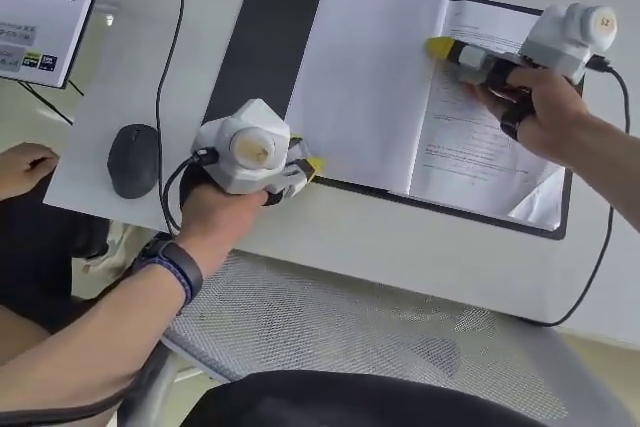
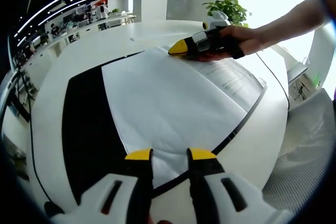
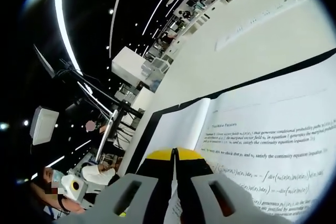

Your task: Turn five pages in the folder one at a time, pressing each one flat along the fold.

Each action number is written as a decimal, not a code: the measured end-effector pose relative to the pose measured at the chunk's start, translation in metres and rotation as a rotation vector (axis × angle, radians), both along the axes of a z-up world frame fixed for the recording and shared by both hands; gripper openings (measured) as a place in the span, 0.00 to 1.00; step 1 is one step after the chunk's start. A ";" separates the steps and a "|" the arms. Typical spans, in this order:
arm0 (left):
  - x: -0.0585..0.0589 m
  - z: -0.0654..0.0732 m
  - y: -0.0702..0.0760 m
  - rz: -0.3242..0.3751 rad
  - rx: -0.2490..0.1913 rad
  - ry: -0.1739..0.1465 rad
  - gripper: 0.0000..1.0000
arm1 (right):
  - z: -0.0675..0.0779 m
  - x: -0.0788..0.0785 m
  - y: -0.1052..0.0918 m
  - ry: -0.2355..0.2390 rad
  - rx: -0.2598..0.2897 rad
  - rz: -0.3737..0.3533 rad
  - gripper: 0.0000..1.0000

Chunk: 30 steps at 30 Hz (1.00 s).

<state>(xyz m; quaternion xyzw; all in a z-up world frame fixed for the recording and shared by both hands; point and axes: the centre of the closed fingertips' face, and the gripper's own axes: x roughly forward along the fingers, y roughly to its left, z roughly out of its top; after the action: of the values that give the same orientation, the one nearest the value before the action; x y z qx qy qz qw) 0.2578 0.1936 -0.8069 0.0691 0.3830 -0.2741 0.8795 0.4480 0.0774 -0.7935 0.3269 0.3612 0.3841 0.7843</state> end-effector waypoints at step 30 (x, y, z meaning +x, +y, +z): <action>0.003 0.000 0.002 0.004 -0.005 0.018 0.23 | -0.011 0.065 -0.011 0.011 0.103 -0.191 0.00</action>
<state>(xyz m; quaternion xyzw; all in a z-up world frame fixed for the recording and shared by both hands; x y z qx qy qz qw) 0.2608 0.1960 -0.8071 0.0637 0.3901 -0.2740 0.8767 0.5131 0.0662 -0.8040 0.4021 0.3126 0.3239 0.7973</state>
